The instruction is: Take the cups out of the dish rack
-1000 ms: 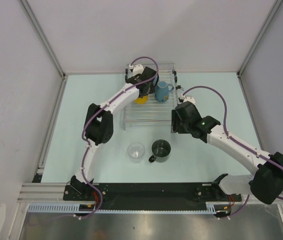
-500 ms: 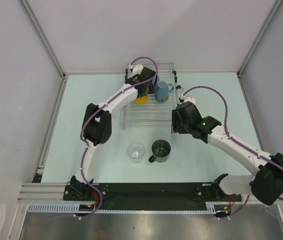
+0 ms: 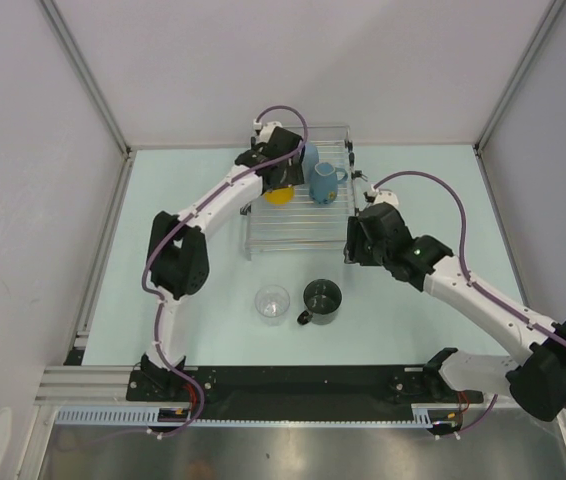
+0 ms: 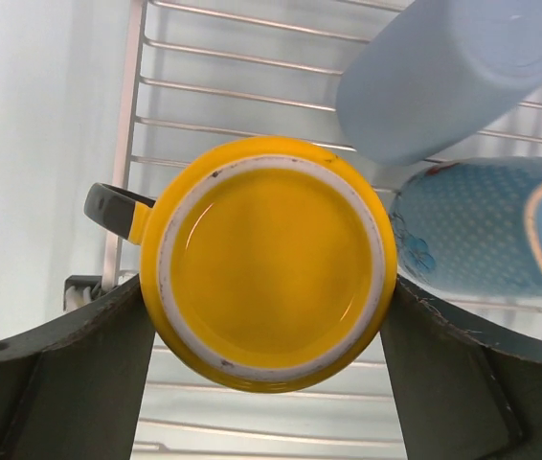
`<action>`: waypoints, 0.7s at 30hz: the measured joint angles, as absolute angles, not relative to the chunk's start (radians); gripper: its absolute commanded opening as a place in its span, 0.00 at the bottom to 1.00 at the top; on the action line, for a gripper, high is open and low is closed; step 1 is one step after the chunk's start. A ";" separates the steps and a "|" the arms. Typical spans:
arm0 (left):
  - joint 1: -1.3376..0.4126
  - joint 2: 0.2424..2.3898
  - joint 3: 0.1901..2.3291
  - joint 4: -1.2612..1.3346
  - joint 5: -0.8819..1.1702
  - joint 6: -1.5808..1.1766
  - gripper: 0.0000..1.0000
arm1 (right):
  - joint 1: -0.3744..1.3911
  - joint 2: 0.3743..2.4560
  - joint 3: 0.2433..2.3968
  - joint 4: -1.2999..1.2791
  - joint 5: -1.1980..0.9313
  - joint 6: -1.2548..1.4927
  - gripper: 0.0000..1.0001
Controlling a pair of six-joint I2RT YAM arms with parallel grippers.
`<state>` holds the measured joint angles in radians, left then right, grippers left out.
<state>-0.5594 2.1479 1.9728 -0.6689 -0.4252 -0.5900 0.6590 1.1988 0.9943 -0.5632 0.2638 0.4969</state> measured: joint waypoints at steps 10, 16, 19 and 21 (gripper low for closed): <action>-0.546 1.876 1.675 -0.479 -0.221 -0.562 0.00 | 0.644 1.176 0.956 -0.543 0.263 0.508 0.58; -0.512 1.648 1.357 -0.214 0.027 -0.584 0.00 | 0.591 1.132 0.916 -0.469 0.213 0.543 0.57; -0.487 1.550 1.187 -0.025 0.165 -0.626 0.00 | 0.569 1.099 0.889 -0.408 0.164 0.561 0.57; -0.473 1.514 1.105 0.088 0.245 -0.664 0.00 | 0.557 1.081 0.874 -0.369 0.130 0.574 0.57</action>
<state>-0.4728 1.5135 1.1049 0.0879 0.2451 -0.6636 0.5571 1.0809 0.8738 -0.3691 0.1303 0.5735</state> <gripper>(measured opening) 0.883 0.577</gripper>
